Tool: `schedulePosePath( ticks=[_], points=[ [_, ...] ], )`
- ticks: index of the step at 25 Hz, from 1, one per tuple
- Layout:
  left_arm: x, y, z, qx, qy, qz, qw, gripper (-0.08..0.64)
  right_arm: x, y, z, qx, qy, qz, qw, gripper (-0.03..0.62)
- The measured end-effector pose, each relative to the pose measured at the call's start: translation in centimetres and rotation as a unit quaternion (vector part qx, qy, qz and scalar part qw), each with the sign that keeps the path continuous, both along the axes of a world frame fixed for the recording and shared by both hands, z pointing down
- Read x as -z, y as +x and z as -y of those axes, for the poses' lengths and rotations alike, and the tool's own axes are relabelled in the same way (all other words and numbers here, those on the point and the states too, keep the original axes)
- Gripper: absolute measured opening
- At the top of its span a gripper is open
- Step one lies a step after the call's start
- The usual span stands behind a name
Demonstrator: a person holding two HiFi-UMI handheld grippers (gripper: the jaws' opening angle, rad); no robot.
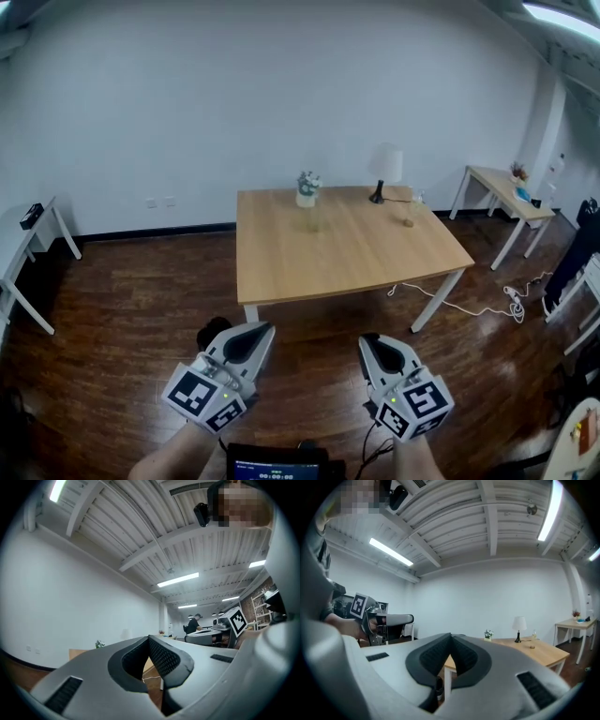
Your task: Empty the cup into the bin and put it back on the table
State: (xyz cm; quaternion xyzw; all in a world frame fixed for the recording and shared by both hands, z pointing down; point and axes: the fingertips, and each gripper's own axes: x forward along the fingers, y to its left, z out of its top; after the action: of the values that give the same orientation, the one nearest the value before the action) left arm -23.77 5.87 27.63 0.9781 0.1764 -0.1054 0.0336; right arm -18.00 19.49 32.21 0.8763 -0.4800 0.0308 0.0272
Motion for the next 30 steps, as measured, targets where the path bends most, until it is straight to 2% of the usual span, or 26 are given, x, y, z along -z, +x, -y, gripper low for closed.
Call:
schedulePosePath(
  ticks=[7, 14, 24, 28, 30],
  points=[
    [-0.1, 5.9, 0.3, 0.026, 0.0, 0.005, 0.9997, -0.009, 0.1, 5.8, 0.3, 0.022, 0.005, 0.007, 1.0, 0.0],
    [-0.2, 10.1, -0.2, 0.039, 0.009, 0.01, 0.9991, -0.009, 0.4, 10.0, 0.0, 0.043, 0.015, 0.006, 0.999, 0.0],
    [-0.6, 15.5, 0.2, 0.041, 0.026, 0.018, 0.9987, -0.009, 0.6, 15.8, 0.8, 0.042, 0.026, 0.006, 0.999, 0.0],
    [-0.7, 18.6, 1.6, 0.033, 0.019, 0.019, 0.9991, -0.009, 0.7, 18.8, 2.1, 0.03, 0.02, 0.01, 0.999, 0.0],
    [-0.6, 20.3, 2.4, 0.032, 0.028, 0.015, 0.999, -0.009, 0.6, 20.3, 3.2, 0.029, 0.015, 0.01, 0.999, 0.0]
  ],
)
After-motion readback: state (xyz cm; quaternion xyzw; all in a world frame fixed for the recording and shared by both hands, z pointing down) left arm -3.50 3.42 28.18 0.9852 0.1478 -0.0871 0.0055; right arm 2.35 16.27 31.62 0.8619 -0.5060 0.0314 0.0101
